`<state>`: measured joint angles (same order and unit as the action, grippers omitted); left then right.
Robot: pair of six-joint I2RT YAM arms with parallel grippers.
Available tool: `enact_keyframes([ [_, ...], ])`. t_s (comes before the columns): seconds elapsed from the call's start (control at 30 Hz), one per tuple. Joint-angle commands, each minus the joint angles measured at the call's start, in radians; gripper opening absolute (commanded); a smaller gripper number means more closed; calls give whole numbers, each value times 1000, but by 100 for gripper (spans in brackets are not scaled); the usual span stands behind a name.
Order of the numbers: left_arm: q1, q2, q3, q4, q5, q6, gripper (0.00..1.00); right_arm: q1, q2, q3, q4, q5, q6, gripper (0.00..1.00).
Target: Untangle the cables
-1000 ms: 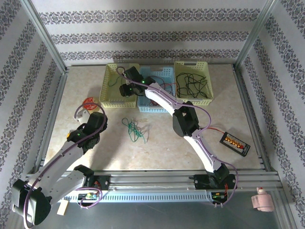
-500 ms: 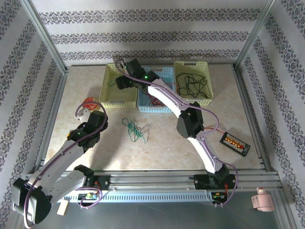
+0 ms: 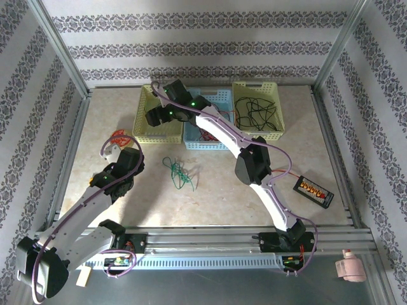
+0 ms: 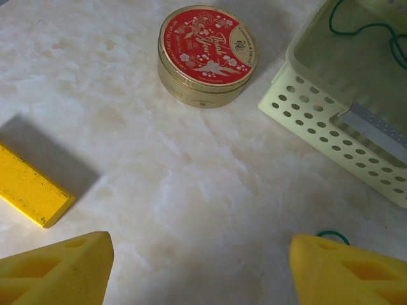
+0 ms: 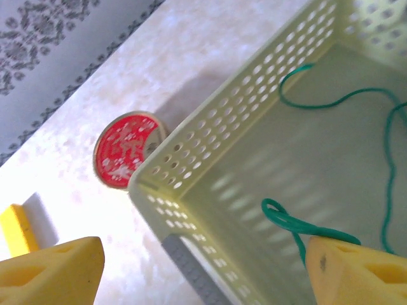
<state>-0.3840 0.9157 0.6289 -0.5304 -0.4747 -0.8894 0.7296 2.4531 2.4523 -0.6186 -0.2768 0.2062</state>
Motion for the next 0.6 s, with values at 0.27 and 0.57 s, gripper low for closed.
enact_keyframes([
  [0.27, 13, 7, 40, 23, -4, 32, 73, 13, 46, -65, -120, 17, 28, 82],
  [0.57, 13, 19, 49, 27, 2, 48, 74, 15, -48, -100, -93, 134, -9, 81],
])
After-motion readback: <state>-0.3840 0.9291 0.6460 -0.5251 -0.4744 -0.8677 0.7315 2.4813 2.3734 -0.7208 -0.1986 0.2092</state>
